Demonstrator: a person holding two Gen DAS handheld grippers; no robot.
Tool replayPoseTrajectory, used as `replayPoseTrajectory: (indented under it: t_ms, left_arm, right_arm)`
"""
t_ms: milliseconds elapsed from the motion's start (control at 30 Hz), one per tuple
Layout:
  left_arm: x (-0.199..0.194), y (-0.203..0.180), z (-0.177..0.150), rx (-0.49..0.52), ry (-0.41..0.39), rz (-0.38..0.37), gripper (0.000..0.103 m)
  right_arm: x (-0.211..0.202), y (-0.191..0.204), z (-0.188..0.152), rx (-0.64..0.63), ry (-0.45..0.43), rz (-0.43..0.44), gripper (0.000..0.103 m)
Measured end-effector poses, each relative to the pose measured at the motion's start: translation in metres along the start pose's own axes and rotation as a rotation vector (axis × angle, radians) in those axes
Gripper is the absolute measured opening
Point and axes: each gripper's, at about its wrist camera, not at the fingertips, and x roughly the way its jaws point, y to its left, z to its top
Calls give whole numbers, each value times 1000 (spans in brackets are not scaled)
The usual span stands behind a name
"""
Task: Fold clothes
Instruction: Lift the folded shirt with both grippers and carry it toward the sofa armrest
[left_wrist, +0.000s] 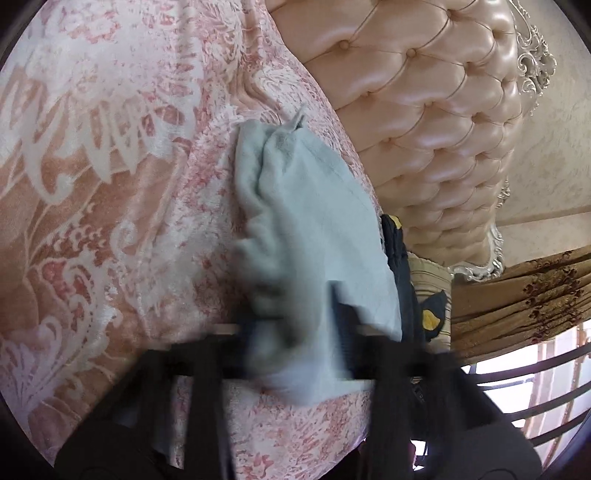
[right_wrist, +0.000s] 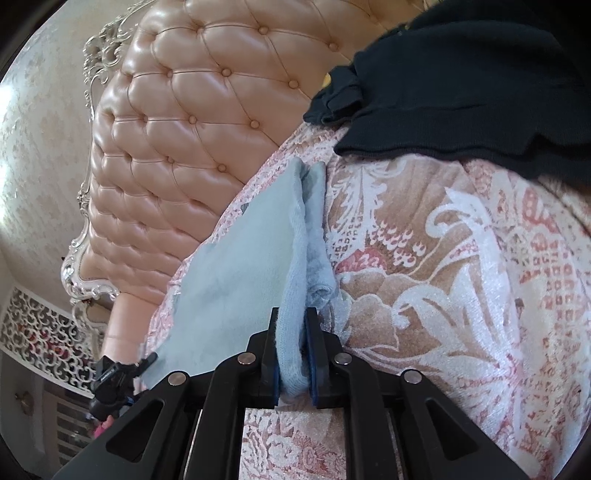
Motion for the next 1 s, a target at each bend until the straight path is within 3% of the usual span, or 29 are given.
replayPoseTrajectory:
  t_ms: [400,533,767,900,1000]
  left_arm:
    - [-24,-71,-3,245,-103,78,13]
    - [-28,-89,9,256,-104,57,13]
    - [-60,-118,28,271,-149,-10,13]
    - [-95,-124,38,275,-190,-28,13]
    - [-132,-124,47,269,-237,-46,13]
  right_arm:
    - [-25,65,22,-229,-91,-17,8]
    - [-29,79,39,-221,-113,22,8]
    - [-41,149,75,-330,-152,63,8]
    - [-41,192,81,-389,-152,92,8]
    - [-17,234,72,-424,-115,134,8]
